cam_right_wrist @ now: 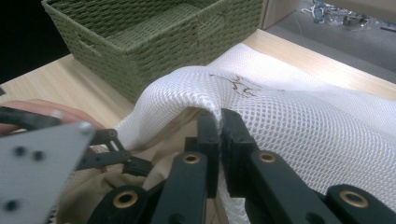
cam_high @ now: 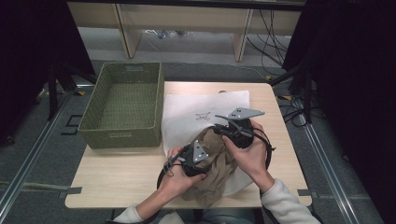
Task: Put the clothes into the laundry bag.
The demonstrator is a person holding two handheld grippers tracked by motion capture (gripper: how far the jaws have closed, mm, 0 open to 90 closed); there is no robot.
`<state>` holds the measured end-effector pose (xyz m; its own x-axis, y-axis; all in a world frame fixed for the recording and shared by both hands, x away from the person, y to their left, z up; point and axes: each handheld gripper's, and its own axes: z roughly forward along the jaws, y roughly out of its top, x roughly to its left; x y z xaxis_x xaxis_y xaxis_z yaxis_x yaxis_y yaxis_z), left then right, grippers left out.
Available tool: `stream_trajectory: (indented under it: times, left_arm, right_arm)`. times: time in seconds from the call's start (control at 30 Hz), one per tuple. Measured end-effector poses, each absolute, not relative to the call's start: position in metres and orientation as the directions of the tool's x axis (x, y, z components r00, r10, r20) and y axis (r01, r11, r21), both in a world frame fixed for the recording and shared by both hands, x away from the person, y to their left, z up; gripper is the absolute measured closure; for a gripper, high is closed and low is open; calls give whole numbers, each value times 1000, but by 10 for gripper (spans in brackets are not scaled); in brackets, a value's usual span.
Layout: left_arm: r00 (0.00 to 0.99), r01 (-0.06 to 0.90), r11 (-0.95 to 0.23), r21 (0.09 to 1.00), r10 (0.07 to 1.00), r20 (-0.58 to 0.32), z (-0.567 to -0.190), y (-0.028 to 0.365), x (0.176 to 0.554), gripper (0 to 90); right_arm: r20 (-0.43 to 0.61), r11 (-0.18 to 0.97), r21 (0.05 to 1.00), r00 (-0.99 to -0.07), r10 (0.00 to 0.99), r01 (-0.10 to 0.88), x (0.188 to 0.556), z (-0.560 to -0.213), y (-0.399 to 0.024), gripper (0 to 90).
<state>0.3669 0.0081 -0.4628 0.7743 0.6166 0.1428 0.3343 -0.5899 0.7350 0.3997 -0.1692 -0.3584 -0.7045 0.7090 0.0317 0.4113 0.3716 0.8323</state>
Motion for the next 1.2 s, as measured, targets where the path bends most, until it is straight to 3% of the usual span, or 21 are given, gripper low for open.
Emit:
stream_trajectory:
  times: [0.07, 0.33, 0.67, 0.93, 1.07, 1.2]
  left_arm:
    - [777, 336, -602, 724, 612, 149, -468, 7, 369, 320]
    - [790, 313, -683, 660, 574, 218, -481, 2, 368, 550]
    - [782, 343, -669, 660, 593, 194, -481, 2, 370, 796]
    - [772, 358, -580, 731, 624, 117, -468, 9, 370, 841]
    - [752, 352, -479, 804, 656, 62, -448, 11, 369, 847]
    - [742, 333, -440, 834, 668, 56, -435, 12, 368, 849]
  right_arm:
    - [28, 379, 827, -704, 709, 415, 399, -358, -170, 880]
    - [29, 380, 826, -704, 709, 416, 399, -358, -170, 880]
    - [29, 379, 825, -701, 712, 419, 399, -357, -170, 881]
    - [31, 376, 829, -706, 707, 414, 399, -357, -169, 881]
    - [38, 373, 827, -704, 709, 420, 395, -354, -167, 881]
    - [2, 384, 847, -725, 689, 367, 393, -351, -166, 881]
